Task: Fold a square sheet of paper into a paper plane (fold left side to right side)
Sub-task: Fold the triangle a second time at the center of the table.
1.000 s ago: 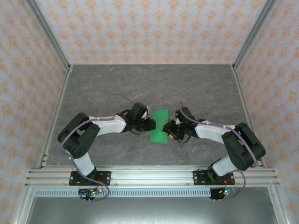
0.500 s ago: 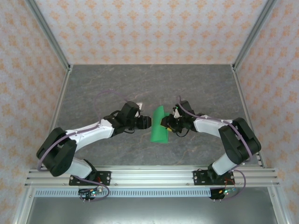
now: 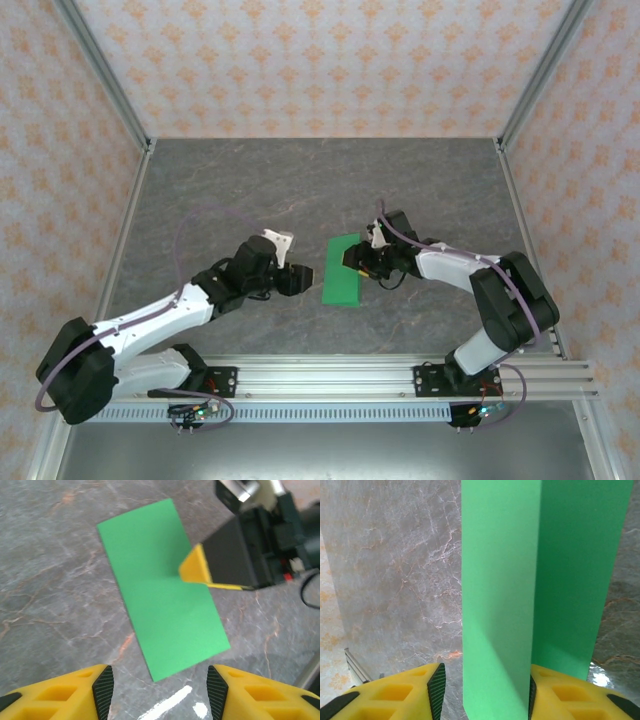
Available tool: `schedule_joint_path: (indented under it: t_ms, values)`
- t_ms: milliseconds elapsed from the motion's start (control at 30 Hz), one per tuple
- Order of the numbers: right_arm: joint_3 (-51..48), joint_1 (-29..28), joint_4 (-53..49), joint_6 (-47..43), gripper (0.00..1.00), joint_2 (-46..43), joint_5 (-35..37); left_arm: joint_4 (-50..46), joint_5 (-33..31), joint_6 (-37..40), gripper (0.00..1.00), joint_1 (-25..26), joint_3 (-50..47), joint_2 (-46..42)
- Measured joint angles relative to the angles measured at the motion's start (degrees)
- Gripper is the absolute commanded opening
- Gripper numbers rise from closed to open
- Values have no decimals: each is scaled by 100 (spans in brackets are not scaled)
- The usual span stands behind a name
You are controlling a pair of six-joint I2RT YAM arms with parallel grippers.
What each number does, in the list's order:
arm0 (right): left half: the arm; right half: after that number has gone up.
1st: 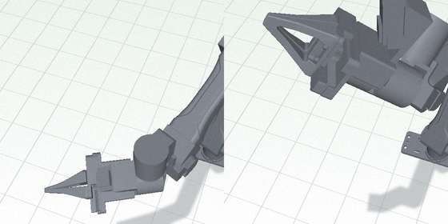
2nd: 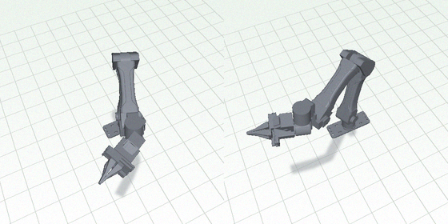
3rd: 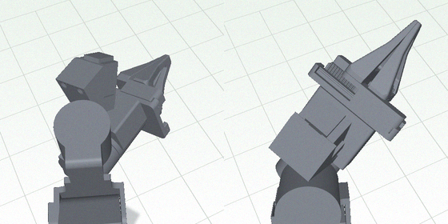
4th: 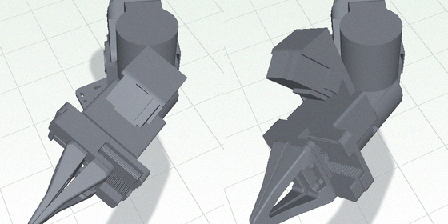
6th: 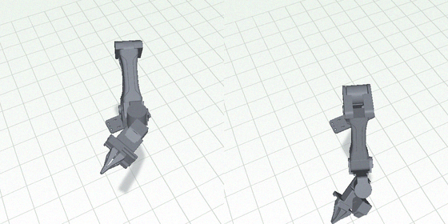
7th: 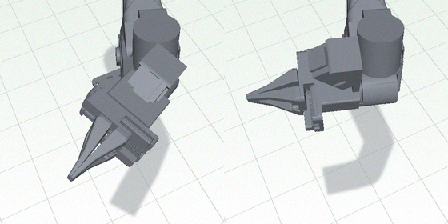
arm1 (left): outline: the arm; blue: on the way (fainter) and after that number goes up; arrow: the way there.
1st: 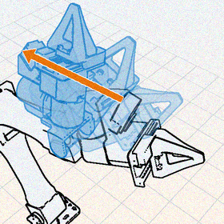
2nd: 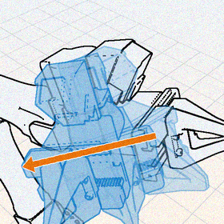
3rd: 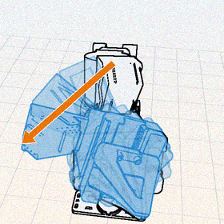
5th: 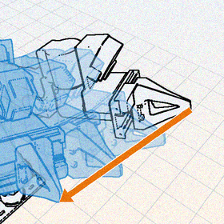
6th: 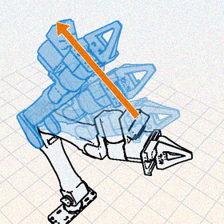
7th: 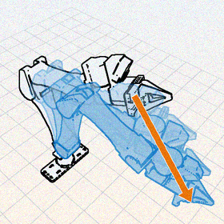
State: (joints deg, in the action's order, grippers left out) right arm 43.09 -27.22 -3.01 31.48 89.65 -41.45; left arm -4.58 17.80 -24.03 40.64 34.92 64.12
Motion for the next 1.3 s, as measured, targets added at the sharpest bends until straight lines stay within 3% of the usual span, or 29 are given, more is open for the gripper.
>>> schedule_joint_path:
  t_ms: [200,567,1000,1100,1300]
  values:
    - [105,4,-105,437,44,-2,-42,4,-262,463,59,1025,72,199]
    - [326,4,-352,883,42,-35,-63,-120,-1357,951,64,2308,1392,2120]
    - [365,4,-369,1158,41,-61,-127,-813,-3139,1215,66,2785,2564,3585]
    - [365,4,-382,1163,41,-61,-127,-988,-3515,1211,61,2804,2719,3792]
    - [372,4,-455,1158,41,-61,-120,-1174,-3934,1220,42,2813,2771,3895]
